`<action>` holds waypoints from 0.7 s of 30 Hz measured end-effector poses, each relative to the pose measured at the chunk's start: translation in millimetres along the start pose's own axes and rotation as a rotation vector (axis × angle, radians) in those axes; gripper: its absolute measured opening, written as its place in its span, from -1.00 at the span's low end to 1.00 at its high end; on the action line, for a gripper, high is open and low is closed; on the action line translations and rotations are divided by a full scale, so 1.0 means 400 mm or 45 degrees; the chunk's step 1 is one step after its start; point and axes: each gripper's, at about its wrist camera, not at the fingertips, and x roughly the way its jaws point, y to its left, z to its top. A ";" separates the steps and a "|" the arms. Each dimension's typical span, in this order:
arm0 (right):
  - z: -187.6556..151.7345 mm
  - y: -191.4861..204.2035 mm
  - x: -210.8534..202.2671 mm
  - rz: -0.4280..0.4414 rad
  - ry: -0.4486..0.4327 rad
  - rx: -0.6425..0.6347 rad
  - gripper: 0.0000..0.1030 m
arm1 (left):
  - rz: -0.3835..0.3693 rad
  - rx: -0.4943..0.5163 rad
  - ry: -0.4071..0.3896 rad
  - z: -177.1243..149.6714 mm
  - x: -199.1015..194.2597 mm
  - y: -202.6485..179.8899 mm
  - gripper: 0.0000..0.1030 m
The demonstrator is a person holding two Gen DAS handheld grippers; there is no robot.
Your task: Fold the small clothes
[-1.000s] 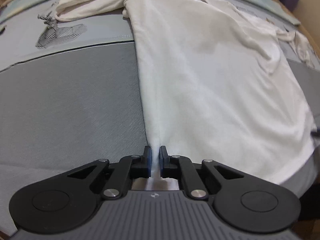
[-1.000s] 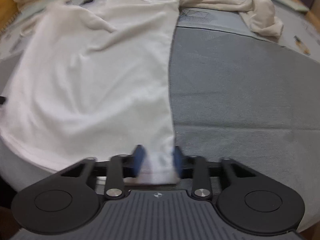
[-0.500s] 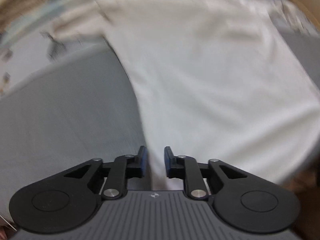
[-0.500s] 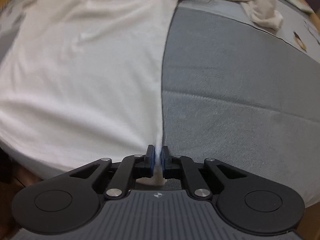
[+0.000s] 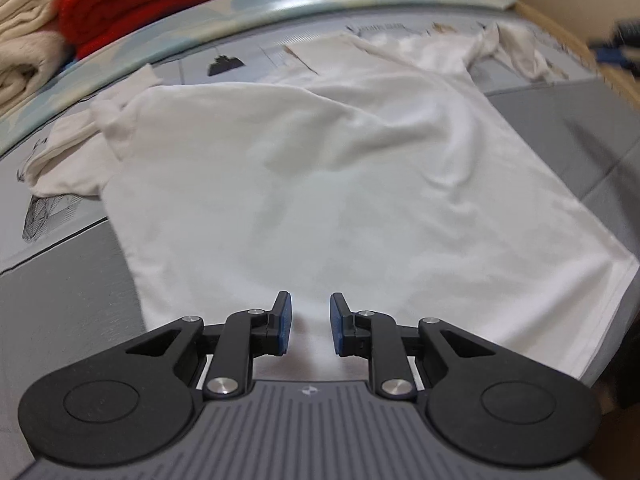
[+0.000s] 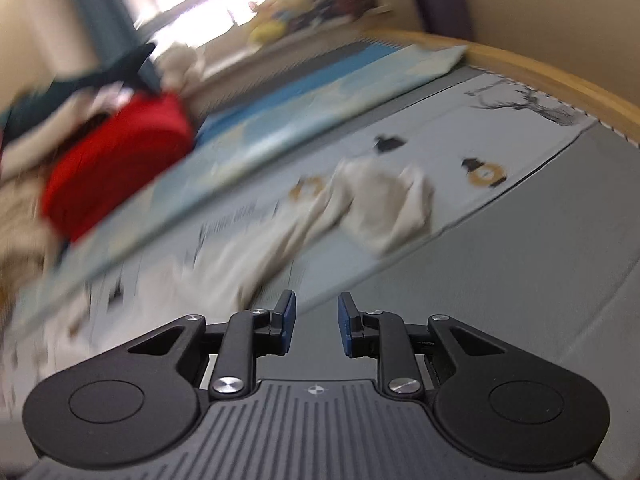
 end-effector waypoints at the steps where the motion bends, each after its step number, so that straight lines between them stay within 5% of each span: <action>1: 0.022 -0.017 0.015 0.000 -0.015 0.035 -0.53 | 0.004 0.010 0.005 0.003 0.002 -0.007 -0.56; 7: 0.129 -0.097 0.164 0.023 -0.026 0.272 -0.47 | 0.024 0.002 0.049 0.030 0.028 -0.016 -0.56; 11: 0.180 -0.174 0.287 0.078 0.006 0.543 -0.01 | 0.011 -0.001 0.078 0.042 0.041 -0.019 -0.56; 16: 0.226 -0.258 0.404 0.034 0.002 0.818 0.01 | 0.009 -0.013 0.099 0.061 0.058 -0.012 -0.55; 21: 0.247 -0.291 0.510 -0.043 0.115 0.890 0.02 | 0.018 -0.023 0.107 0.073 0.071 0.004 -0.56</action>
